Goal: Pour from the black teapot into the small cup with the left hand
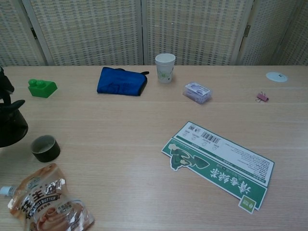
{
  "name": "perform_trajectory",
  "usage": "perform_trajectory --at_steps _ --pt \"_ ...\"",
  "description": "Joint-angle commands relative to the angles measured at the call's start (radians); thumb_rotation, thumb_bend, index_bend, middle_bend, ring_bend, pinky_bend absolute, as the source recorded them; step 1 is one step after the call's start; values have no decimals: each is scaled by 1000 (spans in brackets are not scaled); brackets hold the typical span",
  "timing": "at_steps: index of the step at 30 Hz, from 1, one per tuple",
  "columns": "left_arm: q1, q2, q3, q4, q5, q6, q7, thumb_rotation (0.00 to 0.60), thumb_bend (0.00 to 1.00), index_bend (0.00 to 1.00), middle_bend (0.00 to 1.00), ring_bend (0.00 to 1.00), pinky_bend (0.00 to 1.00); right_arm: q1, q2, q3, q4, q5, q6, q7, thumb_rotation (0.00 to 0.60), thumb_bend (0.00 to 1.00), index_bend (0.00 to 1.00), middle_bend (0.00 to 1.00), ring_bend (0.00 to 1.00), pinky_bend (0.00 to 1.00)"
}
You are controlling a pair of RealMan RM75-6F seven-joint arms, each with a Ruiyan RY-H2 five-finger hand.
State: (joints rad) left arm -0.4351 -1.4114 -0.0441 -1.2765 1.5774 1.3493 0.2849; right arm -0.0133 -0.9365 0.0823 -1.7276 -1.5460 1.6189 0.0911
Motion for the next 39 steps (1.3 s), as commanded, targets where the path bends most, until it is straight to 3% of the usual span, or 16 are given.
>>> perform_trajectory --at_steps 1,19,27,39 --pt "-1 -13 0 21 12 13 27 374 416 1000 1000 955 476 -1 0 0 0 -1 1 1 600 186 258 286 202 185" --pt "-14 -65 1 92 63 44 109 401 416 1000 1000 953 476 -7 -3 -1 14 9 1 14 600 187 258 286 202 186" --pt "-17 -79 3 116 73 49 119 475 415 1000 1000 952 476 -10 -4 -1 19 10 3 20 600 186 258 286 202 185" --pt "-19 -87 14 136 93 55 141 497 416 1000 1000 951 476 -12 -4 -1 19 9 7 22 600 186 258 286 202 185"
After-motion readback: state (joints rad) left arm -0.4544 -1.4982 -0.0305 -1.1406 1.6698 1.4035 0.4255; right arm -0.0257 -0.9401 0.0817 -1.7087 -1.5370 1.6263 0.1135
